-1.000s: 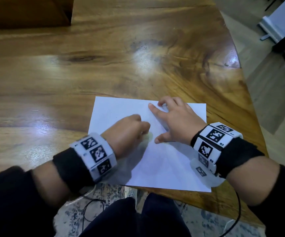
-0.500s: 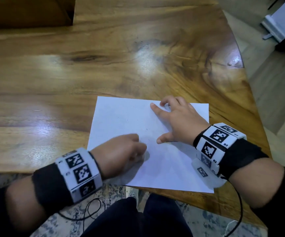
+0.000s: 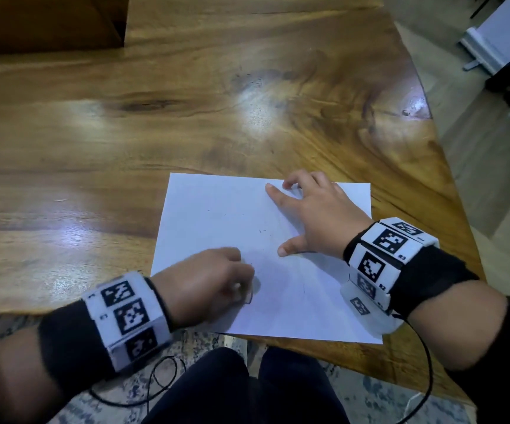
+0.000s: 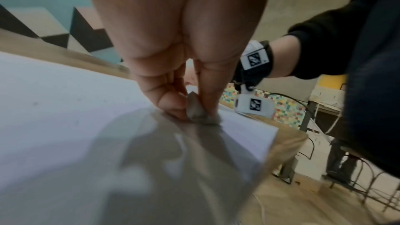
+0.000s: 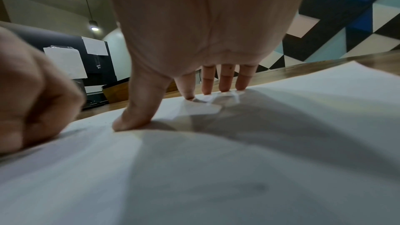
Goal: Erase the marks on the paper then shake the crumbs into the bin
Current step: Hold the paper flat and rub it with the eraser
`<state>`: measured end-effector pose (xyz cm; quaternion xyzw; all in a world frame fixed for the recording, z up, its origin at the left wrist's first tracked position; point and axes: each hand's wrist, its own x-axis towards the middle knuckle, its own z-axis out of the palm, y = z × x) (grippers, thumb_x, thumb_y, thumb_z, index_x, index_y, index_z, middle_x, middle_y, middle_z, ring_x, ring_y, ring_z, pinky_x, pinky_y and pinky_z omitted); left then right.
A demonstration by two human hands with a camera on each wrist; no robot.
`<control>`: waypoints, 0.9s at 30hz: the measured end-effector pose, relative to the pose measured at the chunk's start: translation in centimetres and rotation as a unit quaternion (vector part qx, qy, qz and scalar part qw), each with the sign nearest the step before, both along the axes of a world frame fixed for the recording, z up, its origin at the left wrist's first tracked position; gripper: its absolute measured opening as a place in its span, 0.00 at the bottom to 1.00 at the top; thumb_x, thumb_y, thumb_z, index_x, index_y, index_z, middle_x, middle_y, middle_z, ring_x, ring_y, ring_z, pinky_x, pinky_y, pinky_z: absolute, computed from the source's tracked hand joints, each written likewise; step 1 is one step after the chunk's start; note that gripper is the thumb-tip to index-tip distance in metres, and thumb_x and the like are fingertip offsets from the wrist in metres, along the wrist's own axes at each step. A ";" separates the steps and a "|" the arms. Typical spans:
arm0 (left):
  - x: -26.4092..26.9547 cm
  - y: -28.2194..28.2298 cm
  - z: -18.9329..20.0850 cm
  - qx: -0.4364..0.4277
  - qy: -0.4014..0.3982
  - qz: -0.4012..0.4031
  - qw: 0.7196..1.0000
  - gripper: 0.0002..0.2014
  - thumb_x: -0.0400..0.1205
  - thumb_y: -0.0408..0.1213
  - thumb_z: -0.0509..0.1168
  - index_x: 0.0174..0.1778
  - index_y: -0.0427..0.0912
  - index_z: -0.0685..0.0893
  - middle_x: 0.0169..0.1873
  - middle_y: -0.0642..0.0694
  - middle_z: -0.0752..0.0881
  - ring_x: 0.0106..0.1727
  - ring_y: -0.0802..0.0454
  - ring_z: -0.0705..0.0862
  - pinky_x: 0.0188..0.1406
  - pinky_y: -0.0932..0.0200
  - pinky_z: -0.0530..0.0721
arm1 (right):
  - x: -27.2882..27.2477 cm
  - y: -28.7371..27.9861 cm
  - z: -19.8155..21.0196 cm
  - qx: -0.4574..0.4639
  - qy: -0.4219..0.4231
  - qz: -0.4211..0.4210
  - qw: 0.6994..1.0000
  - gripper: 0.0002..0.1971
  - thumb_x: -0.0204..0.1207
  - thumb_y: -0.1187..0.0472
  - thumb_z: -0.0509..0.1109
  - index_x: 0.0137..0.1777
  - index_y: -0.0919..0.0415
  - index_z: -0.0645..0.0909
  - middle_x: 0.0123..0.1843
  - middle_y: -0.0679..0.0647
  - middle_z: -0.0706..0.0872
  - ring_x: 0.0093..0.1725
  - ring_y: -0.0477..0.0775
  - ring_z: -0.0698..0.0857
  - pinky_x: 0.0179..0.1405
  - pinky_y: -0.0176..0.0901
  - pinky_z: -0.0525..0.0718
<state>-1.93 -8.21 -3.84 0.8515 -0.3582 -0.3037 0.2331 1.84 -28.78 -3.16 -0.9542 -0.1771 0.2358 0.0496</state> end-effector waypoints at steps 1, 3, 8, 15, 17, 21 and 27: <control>0.9 -0.4 -0.1 -0.009 -0.024 0.016 1.000 0.04 0.73 0.42 0.61 0.36 0.48 0.80 0.35 0.49 0.74 0.38 0.43 0.81 0.38 0.56 0.78 | 0.0 0.0 0.0 -0.001 -0.002 0.000 1.000 0.51 0.67 0.34 0.72 0.84 0.46 0.47 0.76 0.51 0.56 0.74 0.56 0.56 0.74 0.46 0.59; 2.8 -1.7 -0.3 -0.020 -0.096 0.072 0.993 0.02 0.74 0.38 0.63 0.39 0.46 0.80 0.35 0.48 0.72 0.39 0.40 0.80 0.38 0.57 0.74 | 0.0 0.0 0.0 -0.001 -0.004 -0.001 1.000 0.51 0.66 0.34 0.72 0.84 0.46 0.47 0.76 0.51 0.57 0.74 0.56 0.57 0.73 0.47 0.59; 0.9 -0.9 -0.5 -0.037 -0.079 0.050 0.995 0.12 0.73 0.45 0.56 0.32 0.42 0.79 0.33 0.46 0.74 0.35 0.41 0.79 0.34 0.56 0.75 | 0.0 -0.1 0.0 -0.003 -0.006 -0.002 1.000 0.51 0.66 0.34 0.72 0.83 0.45 0.48 0.76 0.50 0.57 0.73 0.56 0.57 0.73 0.45 0.59; 2.7 -0.4 0.2 -0.011 -0.090 0.096 0.991 0.03 0.73 0.39 0.68 0.38 0.45 0.85 0.34 0.49 0.75 0.37 0.46 0.79 0.38 0.63 0.70 | -0.1 0.0 -0.1 -0.005 -0.008 -0.002 1.000 0.51 0.66 0.34 0.72 0.83 0.45 0.47 0.76 0.50 0.56 0.73 0.55 0.57 0.74 0.45 0.59; 4.3 -0.6 0.0 0.000 -0.123 0.148 0.981 0.06 0.74 0.41 0.68 0.43 0.43 0.85 0.36 0.49 0.76 0.40 0.47 0.78 0.38 0.63 0.67 | -0.1 0.0 0.0 -0.006 -0.009 -0.003 1.000 0.51 0.66 0.34 0.72 0.83 0.45 0.47 0.76 0.50 0.56 0.74 0.55 0.57 0.74 0.46 0.59; 1.2 0.2 -0.4 -0.035 -0.088 0.076 0.993 0.13 0.74 0.50 0.59 0.32 0.46 0.79 0.30 0.51 0.73 0.33 0.49 0.76 0.34 0.63 0.66 | 0.0 0.0 0.0 -0.008 -0.002 -0.003 1.000 0.51 0.66 0.34 0.72 0.83 0.45 0.46 0.76 0.50 0.55 0.74 0.55 0.56 0.74 0.45 0.59; 0.2 0.9 -0.4 -0.024 -0.042 0.056 0.997 0.17 0.69 0.54 0.57 0.33 0.43 0.81 0.32 0.51 0.73 0.36 0.44 0.80 0.35 0.61 0.70 | 0.0 0.1 0.0 -0.006 -0.001 -0.003 1.000 0.51 0.66 0.35 0.72 0.83 0.45 0.46 0.76 0.50 0.56 0.74 0.55 0.56 0.74 0.45 0.59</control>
